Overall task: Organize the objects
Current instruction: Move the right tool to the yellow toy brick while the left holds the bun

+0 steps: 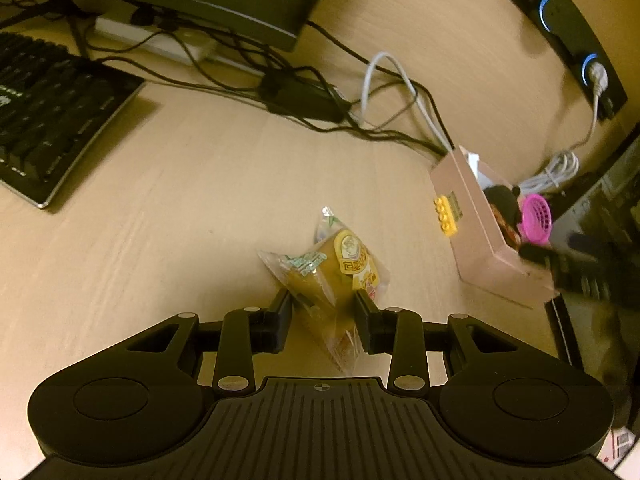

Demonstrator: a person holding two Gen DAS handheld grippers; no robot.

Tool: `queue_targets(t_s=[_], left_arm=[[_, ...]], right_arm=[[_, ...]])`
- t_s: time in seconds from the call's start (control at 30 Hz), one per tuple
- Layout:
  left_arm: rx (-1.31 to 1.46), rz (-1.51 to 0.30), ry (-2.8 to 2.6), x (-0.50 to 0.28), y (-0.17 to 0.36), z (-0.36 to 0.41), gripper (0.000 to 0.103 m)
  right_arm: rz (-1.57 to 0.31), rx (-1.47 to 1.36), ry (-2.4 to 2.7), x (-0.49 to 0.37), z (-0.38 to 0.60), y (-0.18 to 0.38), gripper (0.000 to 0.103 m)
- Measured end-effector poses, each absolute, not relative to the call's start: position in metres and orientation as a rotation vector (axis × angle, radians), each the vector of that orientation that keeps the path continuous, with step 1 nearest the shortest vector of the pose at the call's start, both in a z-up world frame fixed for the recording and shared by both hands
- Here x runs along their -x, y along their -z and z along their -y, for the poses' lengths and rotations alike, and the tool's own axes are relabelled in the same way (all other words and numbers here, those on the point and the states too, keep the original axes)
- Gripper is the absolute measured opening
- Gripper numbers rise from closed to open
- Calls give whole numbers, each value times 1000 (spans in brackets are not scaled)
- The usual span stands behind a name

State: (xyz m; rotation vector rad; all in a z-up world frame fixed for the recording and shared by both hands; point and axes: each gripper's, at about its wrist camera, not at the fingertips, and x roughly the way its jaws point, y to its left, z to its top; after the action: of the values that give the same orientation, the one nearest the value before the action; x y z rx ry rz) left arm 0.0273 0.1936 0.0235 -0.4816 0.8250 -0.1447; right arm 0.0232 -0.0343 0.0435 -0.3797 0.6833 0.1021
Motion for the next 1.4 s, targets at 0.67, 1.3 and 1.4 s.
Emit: queue_targets(t_s=[0.67,1.3,1.4], left_arm=[[586,-785,153,-34,-5,-224,37],[565,-817,181,-35,-11,-212,37],[545,-836,197,-32,-12,-196,37]], right_arm=[[-1061,824,80,-248,-59,40,5],[-1145,600,-168,-101,-25,6,3],[-1089,493,-206,-62,-7,-11,4]])
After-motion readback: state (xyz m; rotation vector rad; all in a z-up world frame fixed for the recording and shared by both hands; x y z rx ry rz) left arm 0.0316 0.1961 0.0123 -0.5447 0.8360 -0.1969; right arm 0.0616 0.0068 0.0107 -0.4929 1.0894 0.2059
